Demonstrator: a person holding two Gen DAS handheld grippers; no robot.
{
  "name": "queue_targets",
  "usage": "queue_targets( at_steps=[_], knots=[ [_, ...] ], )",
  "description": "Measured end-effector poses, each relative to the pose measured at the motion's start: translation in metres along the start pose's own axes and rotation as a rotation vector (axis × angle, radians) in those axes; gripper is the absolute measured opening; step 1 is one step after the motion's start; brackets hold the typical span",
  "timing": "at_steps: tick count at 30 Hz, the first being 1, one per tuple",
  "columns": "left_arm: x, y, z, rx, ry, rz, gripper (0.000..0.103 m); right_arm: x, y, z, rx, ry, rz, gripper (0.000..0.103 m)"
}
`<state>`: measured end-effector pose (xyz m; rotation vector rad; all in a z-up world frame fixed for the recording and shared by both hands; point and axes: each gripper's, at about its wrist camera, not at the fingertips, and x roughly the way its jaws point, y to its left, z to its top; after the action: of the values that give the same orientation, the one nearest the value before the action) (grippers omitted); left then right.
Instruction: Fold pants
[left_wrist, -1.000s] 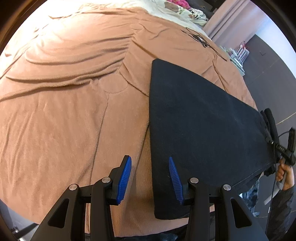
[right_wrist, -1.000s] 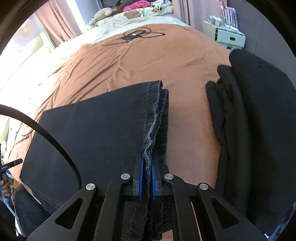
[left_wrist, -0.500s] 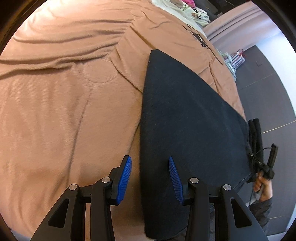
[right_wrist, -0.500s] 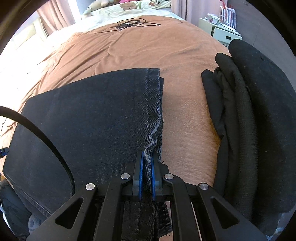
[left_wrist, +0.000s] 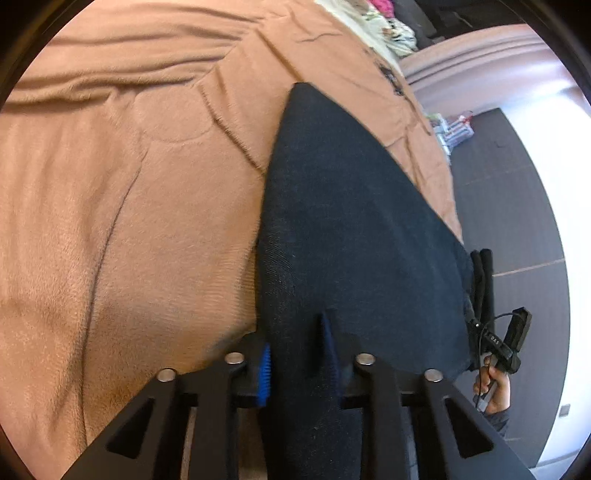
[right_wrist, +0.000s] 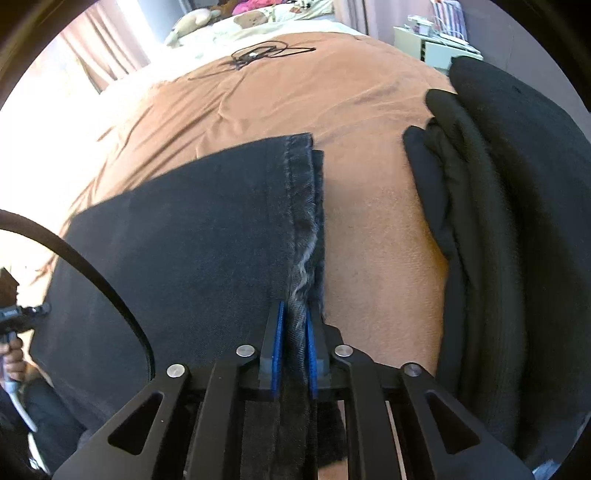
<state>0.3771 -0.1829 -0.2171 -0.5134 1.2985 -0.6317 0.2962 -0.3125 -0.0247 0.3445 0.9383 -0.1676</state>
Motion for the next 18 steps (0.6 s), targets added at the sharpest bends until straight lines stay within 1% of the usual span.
queue_targets(
  at_steps=[1,2,3,4,5,7,10,12,14,15,16,18],
  knots=[
    [-0.002,-0.001,0.0,0.001,-0.004,-0.008,0.024,-0.006,-0.003,-0.002,0.011,-0.005,0.01,0.016],
    [-0.003,-0.001,0.0,-0.003,-0.003,-0.013,0.024,-0.011,-0.006,-0.006,0.023,-0.009,0.03,0.027],
    [-0.003,0.0,0.001,-0.008,0.001,-0.013,0.024,-0.016,-0.009,-0.01,0.034,-0.011,0.054,0.034],
    [-0.002,0.0,0.001,-0.01,0.004,-0.008,0.024,-0.019,-0.011,-0.014,0.044,-0.015,0.068,0.049],
    [0.0,0.0,0.001,-0.008,0.008,0.001,0.024,-0.022,-0.014,-0.019,0.051,-0.02,0.076,0.055],
    [0.003,0.001,0.001,-0.008,0.011,0.02,0.025,-0.023,-0.019,-0.026,0.062,-0.011,0.076,0.055],
    [0.003,0.0,0.001,0.004,0.008,0.028,0.025,-0.018,-0.029,-0.038,0.1,0.01,0.103,0.055],
    [0.004,-0.001,0.001,0.0,0.008,0.022,0.025,-0.013,-0.033,-0.041,0.117,0.023,0.105,0.055],
    [0.007,0.0,0.002,-0.011,0.01,0.016,0.025,-0.006,-0.039,-0.044,0.146,0.033,0.135,0.055],
    [0.007,0.002,0.002,-0.017,0.009,0.016,0.024,-0.004,-0.042,-0.045,0.162,0.034,0.149,0.055],
    [0.005,0.001,0.002,-0.015,0.004,0.015,0.015,-0.001,-0.046,-0.045,0.178,0.038,0.164,0.055],
    [-0.002,-0.002,0.002,0.004,-0.026,0.015,0.01,0.008,-0.054,-0.046,0.218,0.056,0.204,0.055]
  ],
)
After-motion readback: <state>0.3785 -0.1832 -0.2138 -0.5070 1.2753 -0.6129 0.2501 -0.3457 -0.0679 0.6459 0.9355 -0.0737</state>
